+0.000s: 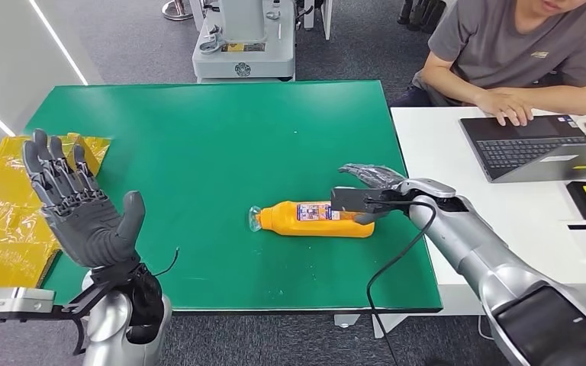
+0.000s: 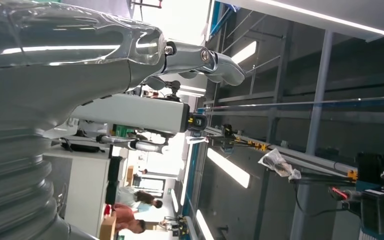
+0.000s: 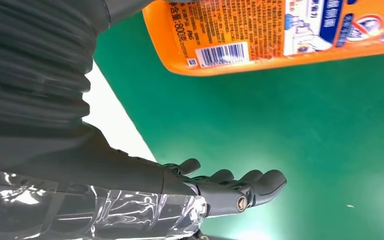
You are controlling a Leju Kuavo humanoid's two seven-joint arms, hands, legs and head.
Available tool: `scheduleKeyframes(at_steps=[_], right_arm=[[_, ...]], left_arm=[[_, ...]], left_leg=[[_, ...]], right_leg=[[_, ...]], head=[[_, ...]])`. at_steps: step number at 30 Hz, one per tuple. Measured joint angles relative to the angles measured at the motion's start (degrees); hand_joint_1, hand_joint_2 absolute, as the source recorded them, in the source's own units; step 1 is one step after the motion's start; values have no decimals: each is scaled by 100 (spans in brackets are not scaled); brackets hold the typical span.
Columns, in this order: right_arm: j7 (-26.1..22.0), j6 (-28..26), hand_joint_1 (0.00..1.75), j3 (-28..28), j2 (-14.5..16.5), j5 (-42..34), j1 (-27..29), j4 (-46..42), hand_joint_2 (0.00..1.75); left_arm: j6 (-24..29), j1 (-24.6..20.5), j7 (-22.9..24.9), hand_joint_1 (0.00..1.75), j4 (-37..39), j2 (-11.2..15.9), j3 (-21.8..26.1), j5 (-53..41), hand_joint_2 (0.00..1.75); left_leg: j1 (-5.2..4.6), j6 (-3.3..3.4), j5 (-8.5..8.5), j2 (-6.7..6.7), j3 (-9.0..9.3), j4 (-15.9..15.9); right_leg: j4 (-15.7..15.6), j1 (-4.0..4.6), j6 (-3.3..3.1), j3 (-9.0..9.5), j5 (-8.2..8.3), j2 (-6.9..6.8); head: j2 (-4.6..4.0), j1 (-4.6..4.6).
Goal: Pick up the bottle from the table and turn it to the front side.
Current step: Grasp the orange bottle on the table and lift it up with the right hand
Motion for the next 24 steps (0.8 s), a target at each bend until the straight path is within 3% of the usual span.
scheduleKeyframes(at_steps=[24], right_arm=[[56, -823, 0, 208, 167, -195, 454, 461, 175]], left_arm=[[161, 154, -1, 0, 0, 134, -223, 128, 175]], left_leg=[[0, 0, 0, 1, 0, 0]], right_leg=[[-1, 0, 0, -1, 0, 0]], head=[[0, -1]])
